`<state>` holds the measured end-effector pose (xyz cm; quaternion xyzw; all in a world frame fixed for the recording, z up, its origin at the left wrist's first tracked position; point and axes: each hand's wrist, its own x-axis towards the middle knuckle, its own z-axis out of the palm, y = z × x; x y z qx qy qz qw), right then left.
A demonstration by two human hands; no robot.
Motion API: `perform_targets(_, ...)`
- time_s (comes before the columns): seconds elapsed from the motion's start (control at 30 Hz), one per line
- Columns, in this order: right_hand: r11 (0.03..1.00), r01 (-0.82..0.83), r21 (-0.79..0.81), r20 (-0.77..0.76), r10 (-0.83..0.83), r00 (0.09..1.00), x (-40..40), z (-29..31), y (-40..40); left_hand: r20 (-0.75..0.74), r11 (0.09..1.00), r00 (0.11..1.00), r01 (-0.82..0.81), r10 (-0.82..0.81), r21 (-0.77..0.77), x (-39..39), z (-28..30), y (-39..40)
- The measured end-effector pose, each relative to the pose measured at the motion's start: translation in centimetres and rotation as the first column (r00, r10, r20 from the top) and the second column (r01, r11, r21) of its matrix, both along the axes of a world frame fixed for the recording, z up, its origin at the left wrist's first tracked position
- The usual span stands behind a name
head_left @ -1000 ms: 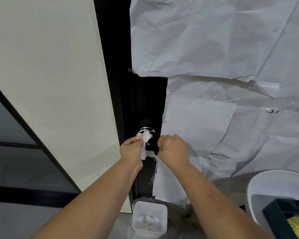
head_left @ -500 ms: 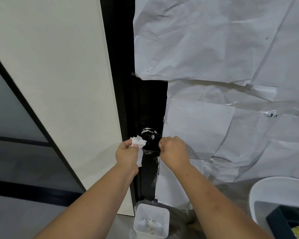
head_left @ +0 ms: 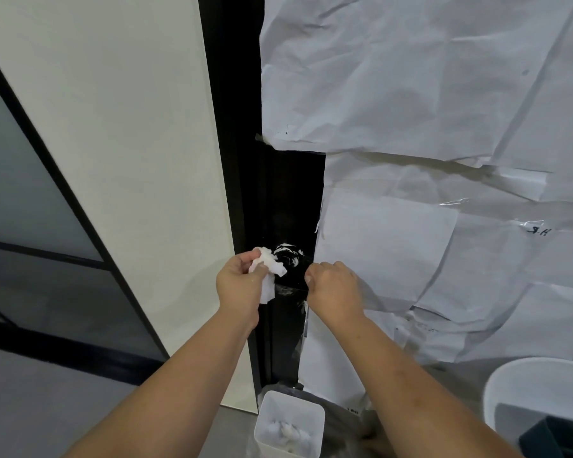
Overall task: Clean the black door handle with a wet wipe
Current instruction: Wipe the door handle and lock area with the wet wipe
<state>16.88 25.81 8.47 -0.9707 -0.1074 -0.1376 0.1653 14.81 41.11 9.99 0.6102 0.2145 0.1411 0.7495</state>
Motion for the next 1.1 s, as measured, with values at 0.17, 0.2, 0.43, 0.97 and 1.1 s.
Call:
perform_targets(0.17,1.0,0.014,-0.022,-0.048,-0.015,0.999,0.0,0.4,0.3,0.022,0.98,0.998,0.05,-0.055,0.193,0.5,0.0,1.0)
perform_targets(0.2,0.999,0.023,-0.023,-0.066,-0.024,0.997,0.0,0.6,0.4,0.024,0.976,0.997,0.068,-0.075,0.208,0.6,0.0,1.2)
perform_targets(0.43,0.985,0.165,-0.041,-0.111,-0.169,0.979,-0.5,1.3,1.6,0.003,0.927,0.975,0.212,-0.224,0.311,1.6,0.1,3.7)
perform_targets(0.97,0.926,0.097,0.365,-0.233,-0.01,0.972,-0.7,3.2,7.1,0.013,0.825,0.895,0.405,-0.446,0.395,2.1,-0.2,6.0)
perform_targets(1.1,0.875,0.183,0.449,-0.256,-0.071,0.964,-0.2,3.5,6.5,0.04,0.826,0.899,0.382,-0.436,0.415,1.9,0.2,6.0)
